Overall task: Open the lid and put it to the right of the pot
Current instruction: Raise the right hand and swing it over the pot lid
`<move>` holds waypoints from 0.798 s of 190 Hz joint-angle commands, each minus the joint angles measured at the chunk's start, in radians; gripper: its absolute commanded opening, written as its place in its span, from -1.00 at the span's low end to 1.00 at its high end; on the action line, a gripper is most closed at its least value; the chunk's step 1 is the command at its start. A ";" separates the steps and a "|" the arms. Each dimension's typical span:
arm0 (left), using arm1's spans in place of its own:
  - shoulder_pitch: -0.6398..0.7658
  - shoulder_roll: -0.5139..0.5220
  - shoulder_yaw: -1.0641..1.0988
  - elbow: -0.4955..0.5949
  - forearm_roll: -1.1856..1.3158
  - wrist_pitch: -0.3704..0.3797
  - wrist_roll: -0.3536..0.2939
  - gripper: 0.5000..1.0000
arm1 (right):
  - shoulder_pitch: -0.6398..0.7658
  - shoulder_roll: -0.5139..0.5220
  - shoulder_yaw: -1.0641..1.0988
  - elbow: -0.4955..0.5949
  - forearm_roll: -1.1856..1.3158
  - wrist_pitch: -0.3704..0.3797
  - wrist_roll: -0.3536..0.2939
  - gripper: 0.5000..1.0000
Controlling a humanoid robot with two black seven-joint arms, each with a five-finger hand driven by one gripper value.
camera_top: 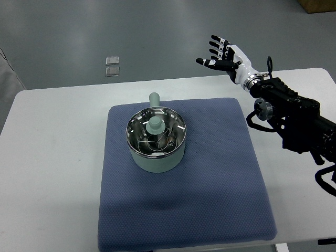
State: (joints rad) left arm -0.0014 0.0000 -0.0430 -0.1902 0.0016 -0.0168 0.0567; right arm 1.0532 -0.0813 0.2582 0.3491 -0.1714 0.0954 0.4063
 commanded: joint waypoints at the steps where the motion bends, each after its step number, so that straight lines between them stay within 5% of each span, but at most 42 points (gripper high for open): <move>1: 0.000 0.000 0.000 0.000 0.001 0.000 0.000 1.00 | 0.047 -0.046 -0.051 0.030 -0.190 -0.003 -0.001 0.78; 38: 0.000 0.000 0.000 0.000 0.000 0.000 0.000 1.00 | 0.122 -0.101 -0.140 0.076 -0.415 0.010 0.006 0.78; 73: 0.000 0.000 0.000 0.000 0.000 0.000 0.000 1.00 | 0.258 -0.213 -0.238 0.252 -0.649 0.073 0.008 0.78; 79: 0.000 0.000 0.000 0.000 0.000 0.000 0.000 1.00 | 0.344 -0.268 -0.260 0.355 -0.761 0.132 0.014 0.78; 94: 0.000 0.000 0.000 0.000 0.000 0.000 -0.001 1.00 | 0.367 -0.281 -0.263 0.380 -0.792 0.153 0.020 0.78; 95: 0.000 0.000 0.000 0.000 0.001 0.000 -0.001 1.00 | 0.419 -0.302 -0.269 0.437 -0.872 0.215 0.037 0.78; 123: 0.000 0.000 0.000 0.000 0.000 0.000 0.000 1.00 | 0.533 -0.321 -0.287 0.574 -1.060 0.363 0.065 0.77; 152: 0.000 0.000 0.002 0.000 0.000 0.000 0.000 1.00 | 0.597 -0.302 -0.317 0.656 -1.139 0.443 0.078 0.77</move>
State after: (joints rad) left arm -0.0014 0.0000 -0.0426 -0.1902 0.0022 -0.0167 0.0566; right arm 1.6055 -0.3988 -0.0371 0.9456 -1.2551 0.4849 0.4762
